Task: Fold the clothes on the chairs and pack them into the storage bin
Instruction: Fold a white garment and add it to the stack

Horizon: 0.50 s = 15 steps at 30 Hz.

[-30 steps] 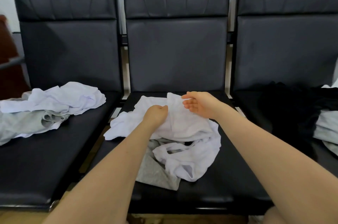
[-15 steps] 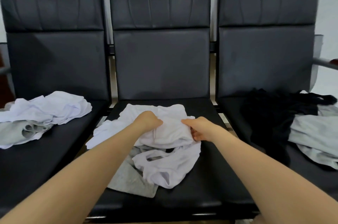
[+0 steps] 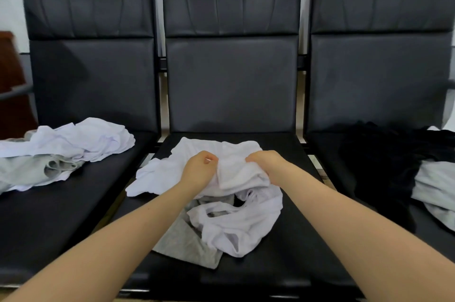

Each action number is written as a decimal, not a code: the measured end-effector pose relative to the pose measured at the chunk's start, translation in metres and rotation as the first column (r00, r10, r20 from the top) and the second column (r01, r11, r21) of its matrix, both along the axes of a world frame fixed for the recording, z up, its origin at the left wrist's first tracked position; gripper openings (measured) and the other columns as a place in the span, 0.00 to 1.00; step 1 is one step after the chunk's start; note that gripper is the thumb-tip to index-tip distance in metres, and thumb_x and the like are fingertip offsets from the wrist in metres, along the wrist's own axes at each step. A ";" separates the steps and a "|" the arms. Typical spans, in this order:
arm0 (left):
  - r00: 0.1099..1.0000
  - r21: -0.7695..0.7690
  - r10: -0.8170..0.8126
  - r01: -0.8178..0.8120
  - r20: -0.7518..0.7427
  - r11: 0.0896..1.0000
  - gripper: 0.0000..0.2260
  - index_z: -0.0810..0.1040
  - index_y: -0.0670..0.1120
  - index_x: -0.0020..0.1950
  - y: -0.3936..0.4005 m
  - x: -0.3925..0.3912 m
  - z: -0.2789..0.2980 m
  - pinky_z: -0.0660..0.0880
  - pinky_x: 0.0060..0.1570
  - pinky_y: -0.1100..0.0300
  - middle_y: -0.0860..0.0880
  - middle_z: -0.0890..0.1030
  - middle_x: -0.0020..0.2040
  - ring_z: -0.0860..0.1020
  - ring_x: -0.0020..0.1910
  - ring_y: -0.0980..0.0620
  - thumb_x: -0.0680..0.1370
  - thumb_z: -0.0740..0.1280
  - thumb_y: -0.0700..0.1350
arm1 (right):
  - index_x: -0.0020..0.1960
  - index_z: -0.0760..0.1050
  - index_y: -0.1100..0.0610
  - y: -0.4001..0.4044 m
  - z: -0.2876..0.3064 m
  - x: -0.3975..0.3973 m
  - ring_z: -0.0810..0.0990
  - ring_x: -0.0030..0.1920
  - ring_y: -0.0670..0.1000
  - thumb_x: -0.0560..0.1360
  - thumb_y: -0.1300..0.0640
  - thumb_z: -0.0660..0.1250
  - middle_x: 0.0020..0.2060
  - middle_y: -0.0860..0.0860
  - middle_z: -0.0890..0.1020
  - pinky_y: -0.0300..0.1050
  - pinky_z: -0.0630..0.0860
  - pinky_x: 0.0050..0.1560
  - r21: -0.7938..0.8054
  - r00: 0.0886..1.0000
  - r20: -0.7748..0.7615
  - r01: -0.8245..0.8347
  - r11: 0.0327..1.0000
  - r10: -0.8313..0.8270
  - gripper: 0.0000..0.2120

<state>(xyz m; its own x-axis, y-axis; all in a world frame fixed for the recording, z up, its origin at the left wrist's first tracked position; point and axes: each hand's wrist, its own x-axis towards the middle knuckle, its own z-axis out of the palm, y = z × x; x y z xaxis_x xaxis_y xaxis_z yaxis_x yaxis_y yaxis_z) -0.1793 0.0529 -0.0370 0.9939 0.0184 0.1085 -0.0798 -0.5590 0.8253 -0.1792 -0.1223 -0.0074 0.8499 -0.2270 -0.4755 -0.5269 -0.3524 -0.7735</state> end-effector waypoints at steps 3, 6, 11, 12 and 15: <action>0.985 0.359 0.016 -0.077 0.169 0.930 0.07 0.76 0.48 0.52 0.007 -0.005 0.002 0.69 0.46 0.58 0.48 0.77 0.47 0.75 0.48 0.47 0.79 0.59 0.45 | 0.64 0.72 0.62 -0.007 0.010 0.005 0.77 0.51 0.57 0.76 0.57 0.66 0.57 0.58 0.76 0.44 0.69 0.46 0.083 0.973 0.207 0.090 0.992 -0.105 0.18; 0.953 0.662 0.044 -0.240 0.298 0.710 0.11 0.75 0.48 0.58 0.020 -0.007 0.003 0.68 0.53 0.54 0.47 0.75 0.56 0.72 0.57 0.46 0.79 0.59 0.49 | 0.52 0.75 0.60 -0.013 0.011 0.001 0.71 0.37 0.50 0.76 0.59 0.63 0.47 0.56 0.75 0.42 0.67 0.38 0.022 0.930 0.343 0.135 0.991 -0.135 0.07; 0.971 0.308 0.222 -0.237 0.085 0.921 0.09 0.76 0.43 0.50 0.043 0.000 0.003 0.71 0.53 0.53 0.42 0.76 0.54 0.73 0.55 0.42 0.78 0.57 0.44 | 0.46 0.74 0.59 0.003 0.010 -0.003 0.72 0.39 0.53 0.76 0.59 0.61 0.40 0.53 0.75 0.44 0.68 0.43 0.032 0.902 0.399 0.168 0.985 -0.166 0.05; 0.971 0.207 0.229 -0.239 0.070 0.949 0.09 0.76 0.42 0.50 0.047 0.000 0.005 0.70 0.51 0.54 0.44 0.77 0.52 0.74 0.53 0.43 0.79 0.57 0.43 | 0.43 0.73 0.58 0.010 0.013 -0.003 0.72 0.39 0.53 0.76 0.58 0.59 0.38 0.52 0.74 0.45 0.68 0.44 0.033 0.899 0.410 0.156 0.987 -0.156 0.07; 0.967 -0.053 0.252 -0.250 0.029 0.967 0.12 0.78 0.42 0.55 0.055 -0.005 0.014 0.69 0.55 0.57 0.48 0.77 0.52 0.74 0.54 0.46 0.80 0.57 0.42 | 0.38 0.65 0.61 0.034 0.023 0.001 0.67 0.35 0.50 0.75 0.60 0.58 0.34 0.51 0.69 0.42 0.64 0.37 0.118 0.864 0.484 0.089 0.989 -0.136 0.08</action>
